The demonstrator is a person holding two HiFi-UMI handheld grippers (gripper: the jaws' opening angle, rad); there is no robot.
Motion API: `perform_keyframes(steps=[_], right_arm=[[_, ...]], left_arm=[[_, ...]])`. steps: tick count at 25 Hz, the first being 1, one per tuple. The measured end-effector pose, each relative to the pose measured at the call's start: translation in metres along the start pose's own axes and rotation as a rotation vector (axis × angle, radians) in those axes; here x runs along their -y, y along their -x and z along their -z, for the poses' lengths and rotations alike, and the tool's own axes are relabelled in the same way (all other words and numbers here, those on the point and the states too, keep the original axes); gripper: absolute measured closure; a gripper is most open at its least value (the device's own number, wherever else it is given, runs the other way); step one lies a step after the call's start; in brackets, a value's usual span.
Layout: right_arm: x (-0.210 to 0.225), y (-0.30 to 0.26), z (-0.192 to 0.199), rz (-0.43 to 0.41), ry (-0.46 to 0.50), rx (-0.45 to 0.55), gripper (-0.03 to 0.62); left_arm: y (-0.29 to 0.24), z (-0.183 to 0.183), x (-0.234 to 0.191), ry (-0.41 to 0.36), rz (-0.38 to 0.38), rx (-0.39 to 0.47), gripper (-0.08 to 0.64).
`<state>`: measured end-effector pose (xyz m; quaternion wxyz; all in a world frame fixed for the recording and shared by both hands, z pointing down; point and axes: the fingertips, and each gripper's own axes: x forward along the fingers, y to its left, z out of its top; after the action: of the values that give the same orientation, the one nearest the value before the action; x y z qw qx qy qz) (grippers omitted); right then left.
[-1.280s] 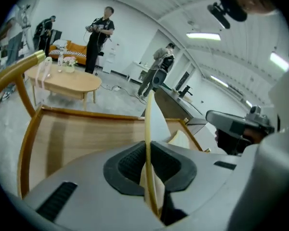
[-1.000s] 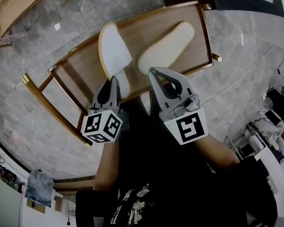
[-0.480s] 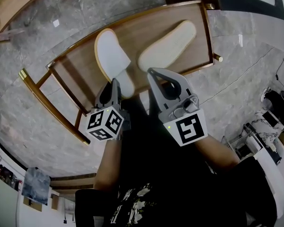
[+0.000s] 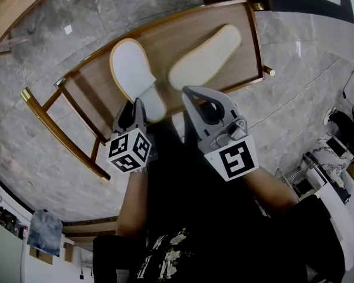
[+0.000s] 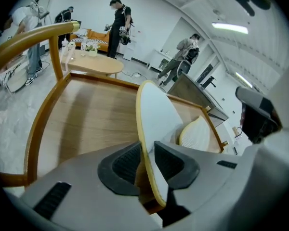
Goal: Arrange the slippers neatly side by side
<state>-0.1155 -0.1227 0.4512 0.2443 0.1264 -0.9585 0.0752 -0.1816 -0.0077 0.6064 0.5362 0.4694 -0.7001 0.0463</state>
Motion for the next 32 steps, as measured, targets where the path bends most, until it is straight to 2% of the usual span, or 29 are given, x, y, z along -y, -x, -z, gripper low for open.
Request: perform_keyframes(steps=[5,10,12,14,15,16,19,22,24,27,32], right_arm=[[-0.003,-0.001,0.000,-0.048,0.019,0.004,0.600],[-0.001,-0.003,0.004,-0.065,0.018,0.006,0.600],[0.001,-0.004,0.003,-0.071,0.009,0.022,0.600],[0.005,-0.004,0.004,-0.067,-0.005,0.033,0.596],[0.010,-0.003,0.006,-0.054,-0.019,0.032,0.584],[0.014,-0.001,0.009,-0.038,-0.036,0.027,0.537],[0.030,0.007,0.019,0.012,-0.076,0.014,0.475],[0.051,0.017,0.034,0.073,-0.159,-0.007,0.468],[0.068,0.025,0.045,0.117,-0.223,-0.021,0.455],[0.091,0.036,0.060,0.179,-0.293,-0.041,0.435],[0.115,0.045,0.089,0.220,-0.412,-0.060,0.428]], left_arm=[[0.000,0.001,-0.001,-0.038,-0.022,-0.032,0.449],[0.014,-0.009,-0.010,-0.071,-0.070,-0.024,0.448],[0.023,-0.020,-0.011,-0.163,-0.104,-0.008,0.476],[0.029,-0.038,0.000,-0.300,-0.115,0.028,0.531],[0.029,-0.047,0.011,-0.359,-0.096,0.047,0.545],[0.028,-0.055,0.025,-0.406,-0.060,0.062,0.554],[0.017,-0.066,0.068,-0.506,0.060,0.079,0.557],[-0.001,-0.063,0.102,-0.617,0.117,0.048,0.557],[-0.015,-0.053,0.122,-0.682,0.164,-0.007,0.557],[-0.035,-0.040,0.142,-0.733,0.228,-0.097,0.555],[-0.058,-0.033,0.153,-0.760,0.244,-0.173,0.554]])
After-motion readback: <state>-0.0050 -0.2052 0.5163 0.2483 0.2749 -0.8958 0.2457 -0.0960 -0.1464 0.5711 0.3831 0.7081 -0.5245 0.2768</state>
